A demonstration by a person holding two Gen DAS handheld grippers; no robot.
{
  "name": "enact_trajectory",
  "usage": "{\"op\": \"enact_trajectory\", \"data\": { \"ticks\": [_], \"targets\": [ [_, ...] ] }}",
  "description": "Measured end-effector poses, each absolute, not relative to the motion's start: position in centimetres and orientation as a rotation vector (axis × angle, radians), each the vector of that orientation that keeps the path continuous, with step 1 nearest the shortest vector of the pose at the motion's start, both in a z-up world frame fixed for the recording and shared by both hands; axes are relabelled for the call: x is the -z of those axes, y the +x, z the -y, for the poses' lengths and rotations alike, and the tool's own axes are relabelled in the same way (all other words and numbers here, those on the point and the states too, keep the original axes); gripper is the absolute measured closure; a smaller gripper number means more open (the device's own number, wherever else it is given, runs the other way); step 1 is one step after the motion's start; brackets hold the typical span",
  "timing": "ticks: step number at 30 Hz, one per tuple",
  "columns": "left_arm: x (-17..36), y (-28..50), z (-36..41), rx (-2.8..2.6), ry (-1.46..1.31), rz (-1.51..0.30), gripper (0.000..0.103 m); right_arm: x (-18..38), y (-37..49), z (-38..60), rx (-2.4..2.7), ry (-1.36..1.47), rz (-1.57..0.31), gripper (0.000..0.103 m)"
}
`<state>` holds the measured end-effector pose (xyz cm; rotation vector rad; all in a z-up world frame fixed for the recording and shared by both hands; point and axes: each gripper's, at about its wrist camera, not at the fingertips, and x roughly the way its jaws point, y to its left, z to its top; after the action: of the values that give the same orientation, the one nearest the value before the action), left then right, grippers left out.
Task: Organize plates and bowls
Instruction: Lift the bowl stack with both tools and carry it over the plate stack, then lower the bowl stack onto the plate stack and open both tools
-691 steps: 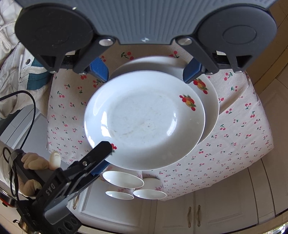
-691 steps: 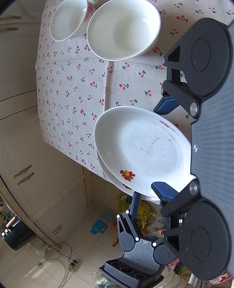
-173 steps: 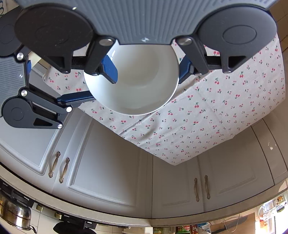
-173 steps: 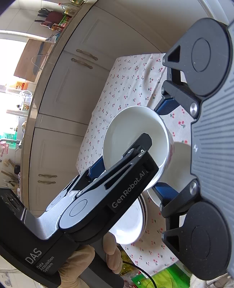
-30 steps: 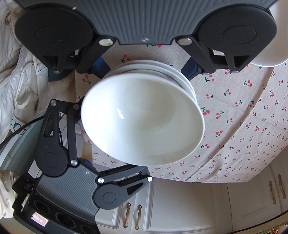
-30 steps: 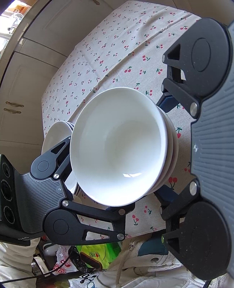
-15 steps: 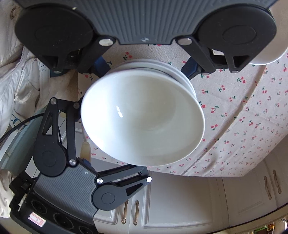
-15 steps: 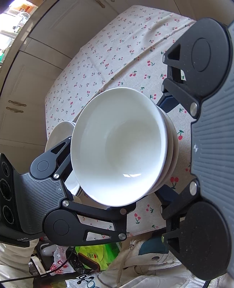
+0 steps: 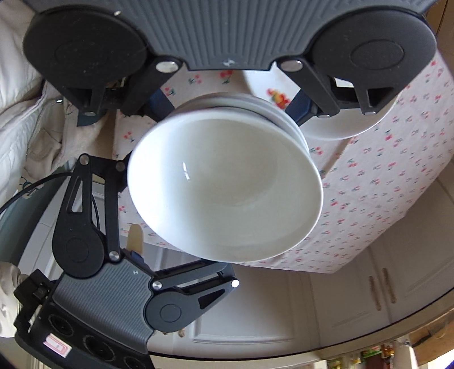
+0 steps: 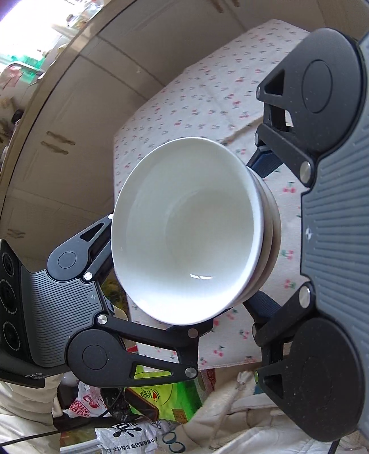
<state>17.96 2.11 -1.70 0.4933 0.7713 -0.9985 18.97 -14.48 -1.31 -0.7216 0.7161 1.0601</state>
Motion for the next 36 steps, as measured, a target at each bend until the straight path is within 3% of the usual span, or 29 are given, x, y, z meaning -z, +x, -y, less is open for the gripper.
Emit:
{"op": "enact_trajectory", "data": {
  "ticks": [18,36],
  "targets": [
    [3.4,20.2,-9.9,0.844,0.427,-0.798,0.02,3.0,23.1,5.3,-1.176,-0.816,-0.692,0.014],
    [5.1,21.9,-11.3,0.84,0.386,-0.843,0.02,4.6,24.6,4.2,-1.203,-0.801,-0.744,0.014]
  ]
}}
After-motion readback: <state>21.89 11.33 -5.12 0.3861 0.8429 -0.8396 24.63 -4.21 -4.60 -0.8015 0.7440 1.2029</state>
